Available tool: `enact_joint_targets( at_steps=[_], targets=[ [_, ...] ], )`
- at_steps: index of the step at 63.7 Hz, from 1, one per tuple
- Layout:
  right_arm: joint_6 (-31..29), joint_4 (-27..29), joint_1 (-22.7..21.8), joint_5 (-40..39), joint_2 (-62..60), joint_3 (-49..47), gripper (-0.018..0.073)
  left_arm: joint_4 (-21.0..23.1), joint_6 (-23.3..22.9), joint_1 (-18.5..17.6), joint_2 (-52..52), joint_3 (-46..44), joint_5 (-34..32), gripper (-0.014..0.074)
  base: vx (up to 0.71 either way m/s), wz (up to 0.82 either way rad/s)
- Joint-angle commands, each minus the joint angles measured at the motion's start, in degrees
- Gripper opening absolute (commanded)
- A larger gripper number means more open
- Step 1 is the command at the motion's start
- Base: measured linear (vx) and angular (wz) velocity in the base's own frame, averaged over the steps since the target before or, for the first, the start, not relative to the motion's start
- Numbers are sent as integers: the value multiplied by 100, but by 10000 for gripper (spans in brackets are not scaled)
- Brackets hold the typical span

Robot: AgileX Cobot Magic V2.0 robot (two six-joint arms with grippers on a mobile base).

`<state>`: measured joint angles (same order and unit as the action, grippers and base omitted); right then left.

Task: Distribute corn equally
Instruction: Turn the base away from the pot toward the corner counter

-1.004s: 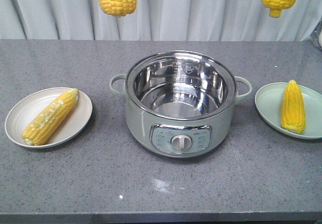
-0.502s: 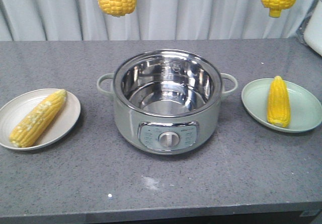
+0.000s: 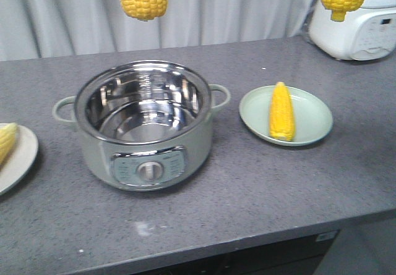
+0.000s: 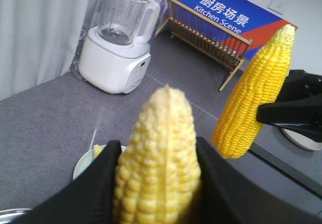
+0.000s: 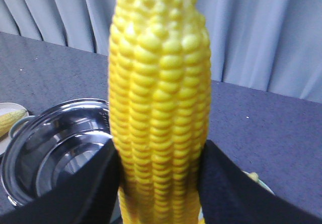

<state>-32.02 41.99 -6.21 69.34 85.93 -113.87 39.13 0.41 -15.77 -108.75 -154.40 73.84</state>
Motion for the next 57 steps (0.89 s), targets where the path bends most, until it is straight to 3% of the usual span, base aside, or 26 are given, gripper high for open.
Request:
enact_joint_targets(
  at_steps=[1,57],
  targets=[
    [-42,236,-43,-323,-167,-157,-6,201,-41,-1,234,-107,-201,-6,-1,-36],
    [-42,236,-43,-323,-167,-157,-6,201,-41,-1,234,-107,-201,-6,-1,-30]
  ],
)
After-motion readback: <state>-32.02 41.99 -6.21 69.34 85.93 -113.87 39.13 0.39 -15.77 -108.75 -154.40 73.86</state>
